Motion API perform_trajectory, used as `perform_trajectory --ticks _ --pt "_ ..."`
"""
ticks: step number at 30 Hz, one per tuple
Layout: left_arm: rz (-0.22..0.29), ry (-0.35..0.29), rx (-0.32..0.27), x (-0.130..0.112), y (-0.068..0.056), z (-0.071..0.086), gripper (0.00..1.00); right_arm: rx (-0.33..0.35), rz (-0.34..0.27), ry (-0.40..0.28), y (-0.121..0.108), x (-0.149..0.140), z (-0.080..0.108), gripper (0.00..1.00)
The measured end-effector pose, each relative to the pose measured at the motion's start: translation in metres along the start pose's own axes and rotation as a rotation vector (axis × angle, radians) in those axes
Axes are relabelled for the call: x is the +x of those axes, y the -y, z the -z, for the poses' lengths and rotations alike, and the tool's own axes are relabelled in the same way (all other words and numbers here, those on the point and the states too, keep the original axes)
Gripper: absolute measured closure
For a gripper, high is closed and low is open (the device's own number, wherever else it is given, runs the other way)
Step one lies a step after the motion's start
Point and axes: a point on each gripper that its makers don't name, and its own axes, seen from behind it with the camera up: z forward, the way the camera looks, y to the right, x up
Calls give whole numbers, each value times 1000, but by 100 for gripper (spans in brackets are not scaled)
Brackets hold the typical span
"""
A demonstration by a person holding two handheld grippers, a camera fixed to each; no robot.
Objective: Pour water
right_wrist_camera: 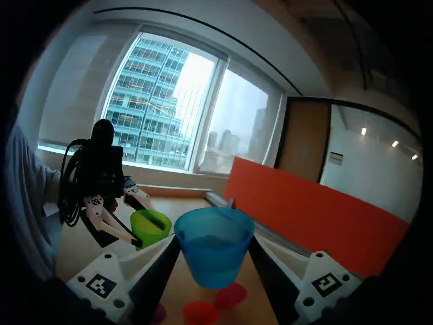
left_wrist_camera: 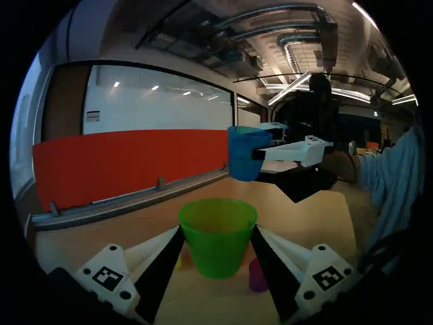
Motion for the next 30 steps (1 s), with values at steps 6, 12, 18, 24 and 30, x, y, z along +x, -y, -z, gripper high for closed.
perform_trajectory --ticks 6,12,18,24,30 --pt "-20 -3 0 1 -5 -1 15 -14 89 5 -7 6 -7 11" --pt "-32 -4 0 2 -9 -3 15 -26 183 8 -10 14 -14 11" --pt "-22 -13 -2 3 -11 -5 15 -38 276 10 -15 23 -22 11" --pt "-21 -14 -1 4 -10 -5 15 -52 369 14 -23 34 -29 11" --pt "-22 -13 -5 3 -11 -6 15 -63 465 13 -28 44 -35 11"
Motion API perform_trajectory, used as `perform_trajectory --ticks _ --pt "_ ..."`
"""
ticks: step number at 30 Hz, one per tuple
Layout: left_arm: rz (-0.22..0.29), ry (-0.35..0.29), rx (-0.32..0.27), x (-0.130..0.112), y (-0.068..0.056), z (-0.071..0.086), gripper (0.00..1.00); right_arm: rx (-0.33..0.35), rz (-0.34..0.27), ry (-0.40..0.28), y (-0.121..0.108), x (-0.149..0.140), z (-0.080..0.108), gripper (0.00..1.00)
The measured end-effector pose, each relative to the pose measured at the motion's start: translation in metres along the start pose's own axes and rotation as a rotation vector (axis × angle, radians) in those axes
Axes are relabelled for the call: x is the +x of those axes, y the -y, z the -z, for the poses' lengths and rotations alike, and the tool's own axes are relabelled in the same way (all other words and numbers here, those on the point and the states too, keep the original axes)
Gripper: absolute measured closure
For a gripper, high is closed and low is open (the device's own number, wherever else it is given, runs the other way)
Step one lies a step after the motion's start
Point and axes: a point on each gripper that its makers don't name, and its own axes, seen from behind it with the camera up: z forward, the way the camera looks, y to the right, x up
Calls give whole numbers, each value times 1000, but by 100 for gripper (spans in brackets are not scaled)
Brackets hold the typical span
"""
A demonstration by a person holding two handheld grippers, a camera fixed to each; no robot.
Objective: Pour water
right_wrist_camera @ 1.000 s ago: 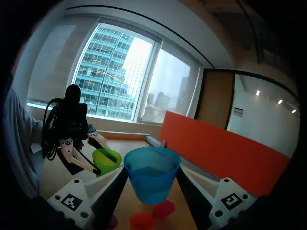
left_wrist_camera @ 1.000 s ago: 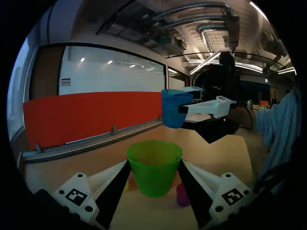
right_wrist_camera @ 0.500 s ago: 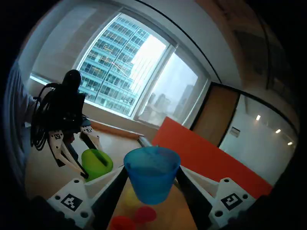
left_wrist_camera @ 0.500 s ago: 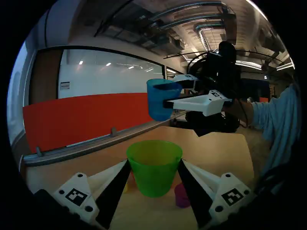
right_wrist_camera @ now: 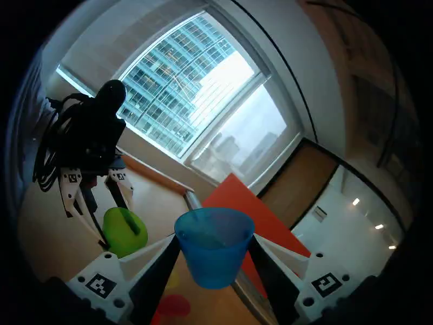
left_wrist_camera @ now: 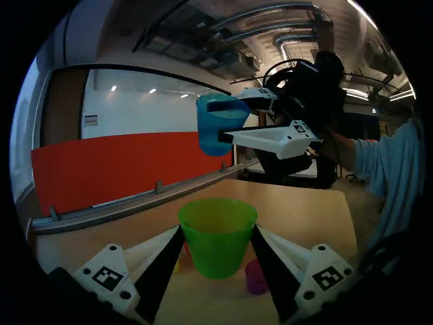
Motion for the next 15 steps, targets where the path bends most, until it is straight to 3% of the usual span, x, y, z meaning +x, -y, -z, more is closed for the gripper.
perform_trajectory --ticks 15 --pt "15 -12 -1 3 1 0 15 -8 175 2 -13 13 -18 11"
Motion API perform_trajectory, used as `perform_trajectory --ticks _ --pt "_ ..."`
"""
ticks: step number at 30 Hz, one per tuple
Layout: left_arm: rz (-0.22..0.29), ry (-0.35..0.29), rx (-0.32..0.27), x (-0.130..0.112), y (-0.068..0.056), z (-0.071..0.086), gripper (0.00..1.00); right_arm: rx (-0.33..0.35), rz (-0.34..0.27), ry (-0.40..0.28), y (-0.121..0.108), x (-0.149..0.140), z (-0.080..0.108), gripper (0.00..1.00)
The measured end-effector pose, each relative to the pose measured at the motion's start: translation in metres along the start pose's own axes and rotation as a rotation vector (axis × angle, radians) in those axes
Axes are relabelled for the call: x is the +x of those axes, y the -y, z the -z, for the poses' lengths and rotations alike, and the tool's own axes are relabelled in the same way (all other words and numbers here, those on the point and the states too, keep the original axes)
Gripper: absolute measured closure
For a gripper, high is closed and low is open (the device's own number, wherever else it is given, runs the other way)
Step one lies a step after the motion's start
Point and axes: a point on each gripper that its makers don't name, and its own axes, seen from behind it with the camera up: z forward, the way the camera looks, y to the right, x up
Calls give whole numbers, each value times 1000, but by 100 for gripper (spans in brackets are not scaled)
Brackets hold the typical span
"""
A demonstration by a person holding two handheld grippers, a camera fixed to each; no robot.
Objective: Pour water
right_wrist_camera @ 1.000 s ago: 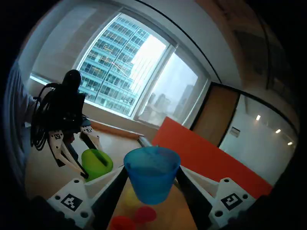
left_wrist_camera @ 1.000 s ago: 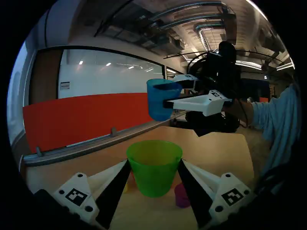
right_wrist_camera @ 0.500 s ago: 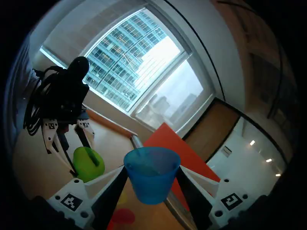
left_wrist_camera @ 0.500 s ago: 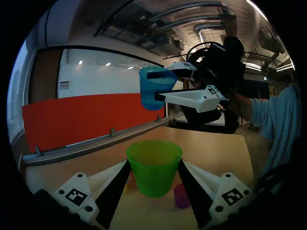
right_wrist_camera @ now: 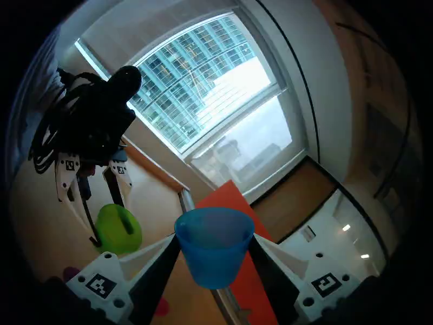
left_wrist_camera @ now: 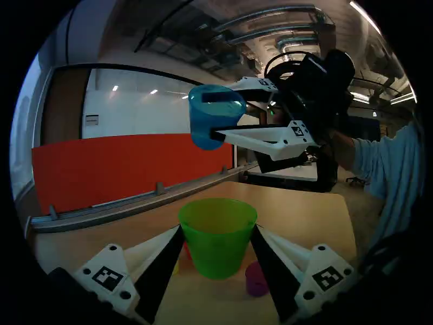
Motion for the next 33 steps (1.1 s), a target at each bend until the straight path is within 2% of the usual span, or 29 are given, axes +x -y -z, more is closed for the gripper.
perform_trajectory --ticks 16,33 --pt "3 -4 -11 3 -4 -3 15 -14 143 9 -12 3 -11 11" --pt "-3 -4 -15 4 -6 -1 16 -41 234 15 -25 4 -16 11"
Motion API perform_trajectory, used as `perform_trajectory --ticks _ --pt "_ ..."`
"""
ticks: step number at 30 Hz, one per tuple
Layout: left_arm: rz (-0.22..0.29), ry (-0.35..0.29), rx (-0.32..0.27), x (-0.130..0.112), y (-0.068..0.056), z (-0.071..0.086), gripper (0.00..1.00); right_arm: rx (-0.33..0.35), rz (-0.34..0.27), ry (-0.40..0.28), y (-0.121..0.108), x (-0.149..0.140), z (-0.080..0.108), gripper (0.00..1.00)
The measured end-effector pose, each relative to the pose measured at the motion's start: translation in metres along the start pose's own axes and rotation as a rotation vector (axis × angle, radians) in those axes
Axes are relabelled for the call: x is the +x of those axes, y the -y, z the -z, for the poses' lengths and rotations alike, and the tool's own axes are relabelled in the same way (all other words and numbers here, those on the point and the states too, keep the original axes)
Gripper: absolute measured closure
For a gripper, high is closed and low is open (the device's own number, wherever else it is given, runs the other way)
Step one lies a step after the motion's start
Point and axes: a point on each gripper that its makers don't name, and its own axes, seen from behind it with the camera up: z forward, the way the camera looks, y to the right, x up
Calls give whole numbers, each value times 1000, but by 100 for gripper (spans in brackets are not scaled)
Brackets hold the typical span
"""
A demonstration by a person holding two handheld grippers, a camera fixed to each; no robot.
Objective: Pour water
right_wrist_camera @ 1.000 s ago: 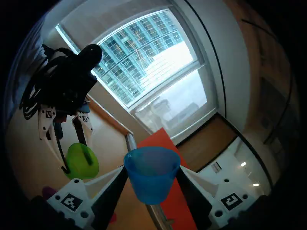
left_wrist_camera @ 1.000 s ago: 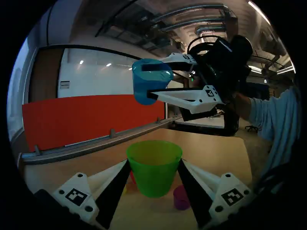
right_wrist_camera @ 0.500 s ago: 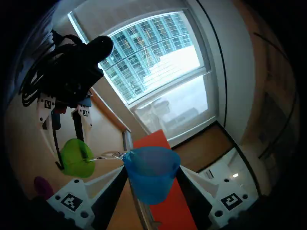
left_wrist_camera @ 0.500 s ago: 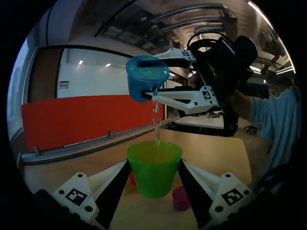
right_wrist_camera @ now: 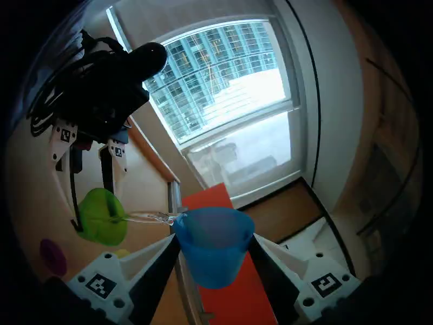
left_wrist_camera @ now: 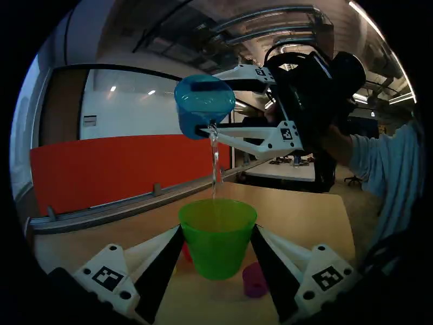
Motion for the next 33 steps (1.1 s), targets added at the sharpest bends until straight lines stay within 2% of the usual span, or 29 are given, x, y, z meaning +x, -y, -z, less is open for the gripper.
perform_trajectory --ticks 33 --pt "1 -6 -1 3 0 0 15 -32 166 -10 -15 6 -7 11"
